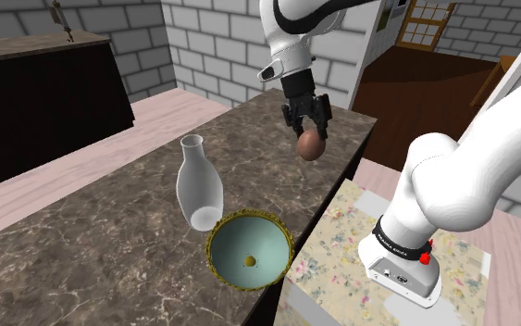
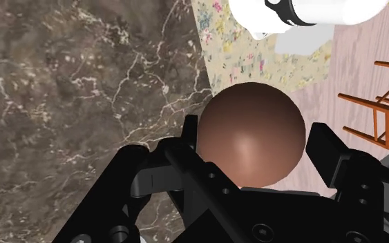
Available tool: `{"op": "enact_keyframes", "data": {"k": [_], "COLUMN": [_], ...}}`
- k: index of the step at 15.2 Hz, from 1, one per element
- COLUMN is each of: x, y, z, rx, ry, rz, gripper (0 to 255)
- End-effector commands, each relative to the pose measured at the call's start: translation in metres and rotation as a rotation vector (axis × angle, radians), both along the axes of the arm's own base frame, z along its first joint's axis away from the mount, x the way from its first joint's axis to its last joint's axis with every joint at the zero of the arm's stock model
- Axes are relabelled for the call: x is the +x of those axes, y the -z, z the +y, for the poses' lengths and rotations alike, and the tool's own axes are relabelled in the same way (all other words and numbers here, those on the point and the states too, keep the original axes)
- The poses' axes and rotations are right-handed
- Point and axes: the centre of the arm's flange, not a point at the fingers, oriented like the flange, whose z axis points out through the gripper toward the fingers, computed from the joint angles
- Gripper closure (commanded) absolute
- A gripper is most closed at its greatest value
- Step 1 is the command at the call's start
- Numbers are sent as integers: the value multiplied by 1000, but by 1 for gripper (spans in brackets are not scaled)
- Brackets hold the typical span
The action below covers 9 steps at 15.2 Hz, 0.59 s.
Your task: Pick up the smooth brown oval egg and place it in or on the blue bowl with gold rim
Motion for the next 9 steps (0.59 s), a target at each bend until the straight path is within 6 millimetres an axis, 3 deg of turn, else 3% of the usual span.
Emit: {"op": "enact_keyframes", "data": {"k": [1, 4, 9], "x": [0, 0, -13], "y": [-11, -24, -28], "z": [1, 1, 65], "rx": [0, 0, 0], "ry": [0, 0, 0], "rz": [0, 0, 0], "gripper": [255, 255, 255]}}
